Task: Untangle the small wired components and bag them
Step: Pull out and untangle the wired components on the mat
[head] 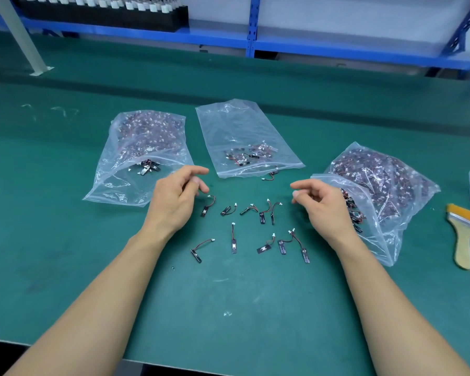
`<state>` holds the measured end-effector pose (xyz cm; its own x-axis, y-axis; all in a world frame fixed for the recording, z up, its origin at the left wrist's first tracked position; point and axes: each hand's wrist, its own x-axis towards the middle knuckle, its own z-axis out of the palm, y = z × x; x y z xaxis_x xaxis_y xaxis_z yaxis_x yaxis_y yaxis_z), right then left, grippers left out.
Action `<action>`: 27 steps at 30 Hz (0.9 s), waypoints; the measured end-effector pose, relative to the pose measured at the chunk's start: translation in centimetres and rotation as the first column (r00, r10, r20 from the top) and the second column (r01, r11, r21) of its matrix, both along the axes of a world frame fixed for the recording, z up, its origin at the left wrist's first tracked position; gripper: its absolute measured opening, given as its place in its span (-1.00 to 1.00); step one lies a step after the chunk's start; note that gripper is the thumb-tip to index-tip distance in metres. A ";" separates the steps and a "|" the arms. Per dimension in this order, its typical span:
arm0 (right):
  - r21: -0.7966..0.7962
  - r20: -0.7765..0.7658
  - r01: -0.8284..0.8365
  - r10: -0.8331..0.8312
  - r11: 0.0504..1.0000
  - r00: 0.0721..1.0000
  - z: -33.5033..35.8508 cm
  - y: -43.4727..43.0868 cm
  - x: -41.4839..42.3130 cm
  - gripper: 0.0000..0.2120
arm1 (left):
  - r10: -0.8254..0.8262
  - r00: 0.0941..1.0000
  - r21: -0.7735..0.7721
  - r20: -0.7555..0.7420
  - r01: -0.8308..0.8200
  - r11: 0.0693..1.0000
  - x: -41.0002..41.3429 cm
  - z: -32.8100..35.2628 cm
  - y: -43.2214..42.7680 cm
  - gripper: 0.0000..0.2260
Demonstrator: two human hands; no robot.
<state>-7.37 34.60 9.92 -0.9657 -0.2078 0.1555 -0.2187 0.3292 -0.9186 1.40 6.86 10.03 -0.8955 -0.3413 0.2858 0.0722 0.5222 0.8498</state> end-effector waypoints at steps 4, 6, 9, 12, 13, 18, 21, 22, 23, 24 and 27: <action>-0.088 0.027 0.012 -0.009 0.996 1.000 0.1 0.1 0.0 -0.81 | 0.023 0.998 0.012 0.051 -0.024 1.000 -0.2 -0.1 -0.2 -0.65; -0.102 0.043 0.017 -0.013 0.995 0.999 0.1 0.1 -0.1 -0.81 | 0.029 0.997 0.018 0.070 -0.030 0.999 -0.4 -0.2 -0.2 -0.65; -0.096 0.046 0.019 -0.014 0.995 0.999 0.0 0.0 -0.1 -0.83 | 0.035 0.995 0.036 0.090 -0.038 0.999 -0.5 -0.3 -0.3 -0.67; -0.094 0.045 0.020 -0.015 0.995 0.999 0.0 0.0 0.0 -0.87 | 0.017 0.995 0.052 0.099 -0.022 0.998 -0.5 -0.5 -0.3 -0.70; -0.091 0.042 0.019 -0.015 0.996 0.999 0.0 0.0 0.0 -0.88 | 0.013 0.995 0.053 0.100 -0.018 0.998 -0.5 -0.5 -0.2 -0.71; -0.082 0.036 0.010 -0.008 0.997 0.999 0.2 0.0 0.1 -0.88 | 0.005 0.995 0.062 0.103 -0.011 0.998 -0.6 -0.4 -0.2 -0.71; -0.074 0.033 0.005 -0.003 0.997 0.999 0.1 0.1 0.1 -0.87 | 0.003 0.995 0.054 0.103 -0.009 0.998 -0.6 -0.4 -0.1 -0.72; -0.071 0.033 0.004 -0.002 0.997 0.999 0.1 0.1 0.1 -0.87 | 0.003 0.995 0.051 0.103 -0.008 0.999 -0.6 -0.4 -0.1 -0.72; -0.070 0.033 0.003 -0.001 0.998 0.999 0.1 0.0 0.1 -0.86 | 0.003 0.995 0.047 0.102 -0.008 0.999 -0.6 -0.4 -0.1 -0.72; -0.068 0.032 0.002 0.000 0.998 0.999 0.1 0.0 0.0 -0.86 | 0.004 0.995 0.044 0.101 -0.009 0.999 -0.6 -0.4 -0.2 -0.72; -0.060 0.031 0.000 0.002 0.998 1.000 0.0 0.1 0.0 -0.86 | 0.002 0.996 0.042 0.093 -0.006 0.999 -0.6 -0.4 -0.1 -0.72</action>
